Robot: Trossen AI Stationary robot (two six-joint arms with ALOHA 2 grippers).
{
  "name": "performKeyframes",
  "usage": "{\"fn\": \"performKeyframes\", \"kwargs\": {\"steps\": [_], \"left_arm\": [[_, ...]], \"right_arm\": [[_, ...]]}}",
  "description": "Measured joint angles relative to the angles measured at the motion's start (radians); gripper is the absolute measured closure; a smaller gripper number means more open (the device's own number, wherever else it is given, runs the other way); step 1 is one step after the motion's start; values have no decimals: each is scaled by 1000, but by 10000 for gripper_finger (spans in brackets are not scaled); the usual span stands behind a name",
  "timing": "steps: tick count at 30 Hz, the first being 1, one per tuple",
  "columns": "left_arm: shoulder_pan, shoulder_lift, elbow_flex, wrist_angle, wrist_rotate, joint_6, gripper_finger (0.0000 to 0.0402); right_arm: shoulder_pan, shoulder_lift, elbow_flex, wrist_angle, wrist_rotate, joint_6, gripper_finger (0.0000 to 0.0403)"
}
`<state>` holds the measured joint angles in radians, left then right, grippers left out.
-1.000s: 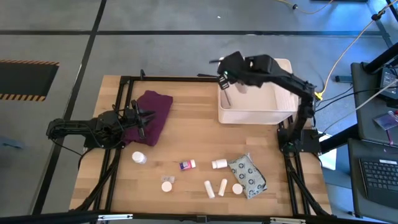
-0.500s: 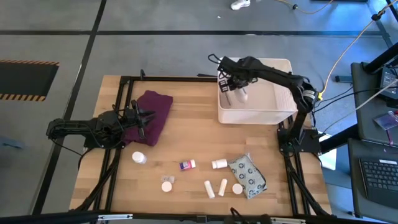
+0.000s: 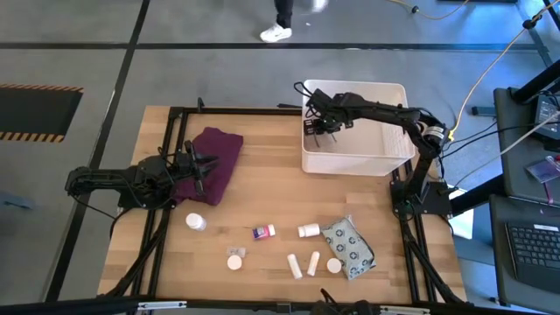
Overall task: Pick & place medical supplies in basket/bin
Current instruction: Put the white bandage into the white bin
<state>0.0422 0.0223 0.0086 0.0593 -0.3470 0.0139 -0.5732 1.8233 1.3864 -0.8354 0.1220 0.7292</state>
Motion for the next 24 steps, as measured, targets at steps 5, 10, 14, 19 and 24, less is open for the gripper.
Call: {"fn": "performKeyframes", "kwargs": {"steps": [5, 10, 14, 19, 24], "left_arm": [[0, 0, 0, 0, 0, 0, 313], [0, 0, 0, 0, 0, 0, 313], [0, 0, 0, 0, 0, 0, 313], [0, 0, 0, 0, 0, 0, 313], [0, 0, 0, 0, 0, 0, 313]], "right_arm": [[0, 0, -2, 0, 3, -3, 274], [0, 0, -3, 8, 5, -30, 243], [0, 0, -3, 9, 5, -27, 198], [0, 0, -3, 9, 5, -25, 145], [0, 0, -3, 9, 6, 26, 119]]}}
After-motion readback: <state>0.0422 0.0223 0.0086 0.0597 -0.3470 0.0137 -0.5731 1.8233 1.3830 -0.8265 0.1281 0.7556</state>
